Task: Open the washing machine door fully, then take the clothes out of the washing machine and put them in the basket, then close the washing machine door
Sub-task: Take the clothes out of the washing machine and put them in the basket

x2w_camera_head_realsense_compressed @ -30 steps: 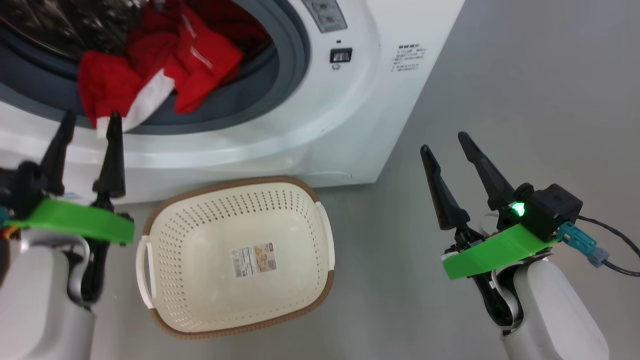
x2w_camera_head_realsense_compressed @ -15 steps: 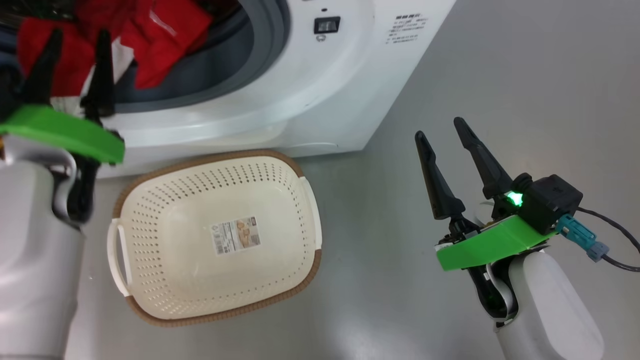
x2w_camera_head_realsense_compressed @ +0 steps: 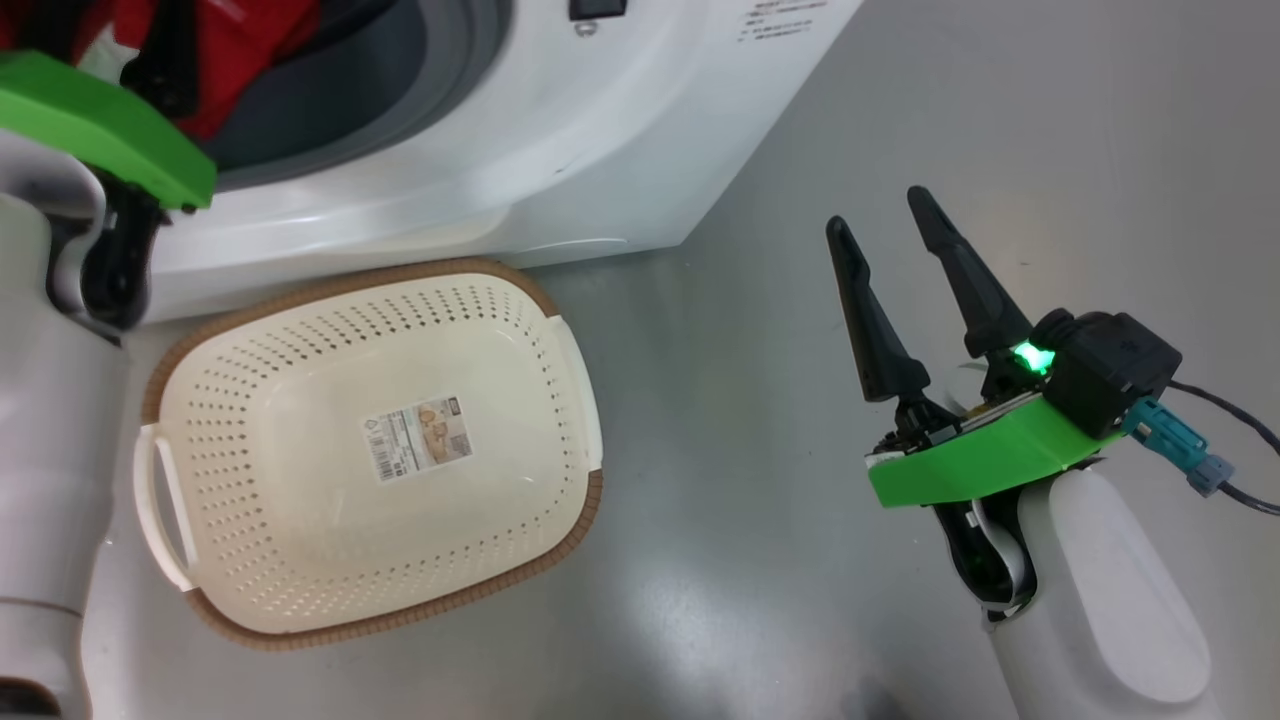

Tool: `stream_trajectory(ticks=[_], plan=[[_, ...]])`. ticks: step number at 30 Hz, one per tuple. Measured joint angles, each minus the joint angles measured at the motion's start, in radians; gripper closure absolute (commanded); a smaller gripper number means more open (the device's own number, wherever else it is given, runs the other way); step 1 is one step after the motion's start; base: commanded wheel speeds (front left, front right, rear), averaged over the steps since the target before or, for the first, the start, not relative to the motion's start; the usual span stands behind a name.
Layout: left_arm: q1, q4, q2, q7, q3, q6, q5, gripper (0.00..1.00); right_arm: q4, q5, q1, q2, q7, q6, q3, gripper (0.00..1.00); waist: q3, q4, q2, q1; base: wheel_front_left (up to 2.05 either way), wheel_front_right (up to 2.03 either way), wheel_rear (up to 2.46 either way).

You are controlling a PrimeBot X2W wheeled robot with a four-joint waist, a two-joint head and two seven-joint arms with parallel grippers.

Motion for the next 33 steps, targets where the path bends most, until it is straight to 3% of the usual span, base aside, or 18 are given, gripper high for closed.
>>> stream_trajectory(ticks=[7,24,25,27,33], plan=[[-0.062,0.041,0.012,0.050,-0.061,0.000,-0.055,0.00,-0.009,0.011,-0.004,0.000,0.000,0.000,0.003,0.00,0.023,-0.022,0.0000,0.0000,0.00,0.00,0.00],[-0.187,0.174,0.070,0.287,-0.217,0.000,-0.177,0.00,-0.026,0.034,-0.026,0.001,-0.007,0.000,0.030,0.00,0.069,-0.085,0.0000,0.0000,0.00,0.00,0.00],[-0.192,0.177,0.071,0.303,-0.226,0.000,-0.181,0.25,-0.025,0.034,-0.026,0.001,-0.007,0.000,0.030,0.00,0.067,-0.086,0.0000,0.0000,0.00,0.00,0.00],[-0.194,0.176,0.075,0.314,-0.237,0.000,-0.191,1.00,-0.025,0.034,-0.026,0.001,-0.007,0.000,0.030,0.00,0.063,-0.086,0.0000,0.0000,0.00,0.00,0.00],[-0.186,0.180,0.073,0.265,-0.270,0.000,-0.196,1.00,-0.023,0.034,-0.026,0.001,-0.007,0.000,0.029,0.00,0.051,-0.079,0.0000,0.0000,0.00,0.00,0.00]])
